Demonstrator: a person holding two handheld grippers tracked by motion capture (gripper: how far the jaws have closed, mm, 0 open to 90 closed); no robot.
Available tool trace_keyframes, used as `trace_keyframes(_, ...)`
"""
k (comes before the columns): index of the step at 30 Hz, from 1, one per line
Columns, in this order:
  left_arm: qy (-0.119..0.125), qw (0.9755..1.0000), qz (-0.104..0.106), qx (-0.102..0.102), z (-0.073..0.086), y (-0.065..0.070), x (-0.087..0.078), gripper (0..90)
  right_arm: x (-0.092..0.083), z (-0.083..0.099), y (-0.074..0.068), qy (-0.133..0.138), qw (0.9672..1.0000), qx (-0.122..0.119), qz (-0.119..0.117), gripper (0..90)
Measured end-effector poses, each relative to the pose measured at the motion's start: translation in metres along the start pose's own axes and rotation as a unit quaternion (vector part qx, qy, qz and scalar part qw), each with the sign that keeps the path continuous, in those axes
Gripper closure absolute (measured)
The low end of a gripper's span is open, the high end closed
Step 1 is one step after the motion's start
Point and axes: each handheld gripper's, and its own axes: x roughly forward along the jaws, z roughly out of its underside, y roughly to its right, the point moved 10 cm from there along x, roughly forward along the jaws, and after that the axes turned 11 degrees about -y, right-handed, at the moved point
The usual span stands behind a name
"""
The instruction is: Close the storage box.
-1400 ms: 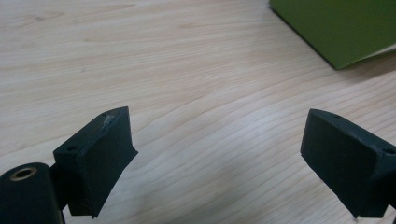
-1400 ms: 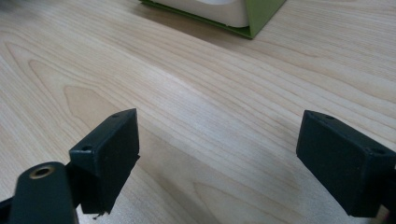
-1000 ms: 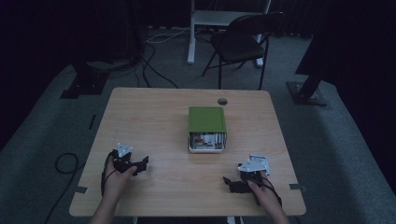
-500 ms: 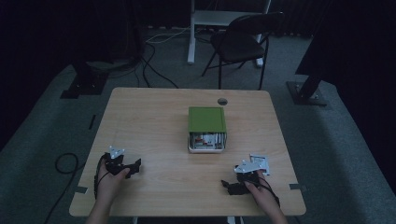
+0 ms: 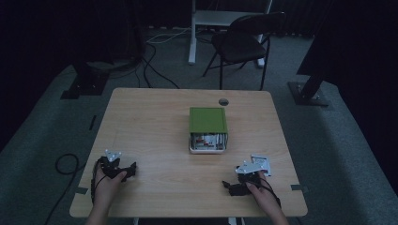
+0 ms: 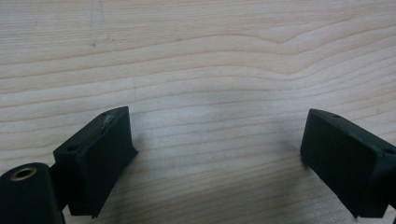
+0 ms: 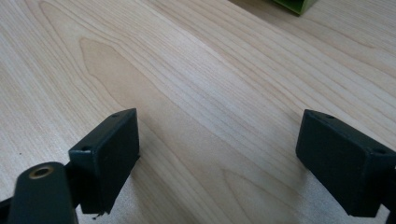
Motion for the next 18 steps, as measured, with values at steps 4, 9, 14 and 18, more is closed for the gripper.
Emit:
trace_keyframes(4,0.0,0.9999,-0.007,-0.011,0.001,-0.0015,-0.0006,10.0,0.0,0.0,0.0,0.0,1.0,0.0,0.0,13.1)
trace_keyframes(9,-0.001,0.9996,-0.015,-0.024,0.0013,-0.0035,-0.0007,10.0,0.0001,0.0,0.0,0.0,1.0,0.0,0.0,13.0)
trace_keyframes(14,0.0,0.9993,-0.021,-0.032,0.0011,-0.0055,-0.0007,10.0,0.0001,0.0001,0.0,0.0,1.0,0.0,0.0,12.9)
trace_keyframes(18,0.0,0.9993,-0.021,-0.032,0.0011,-0.0055,-0.0007,10.0,0.0001,0.0001,-0.0001,-0.001,1.0,0.0,0.0,12.9)
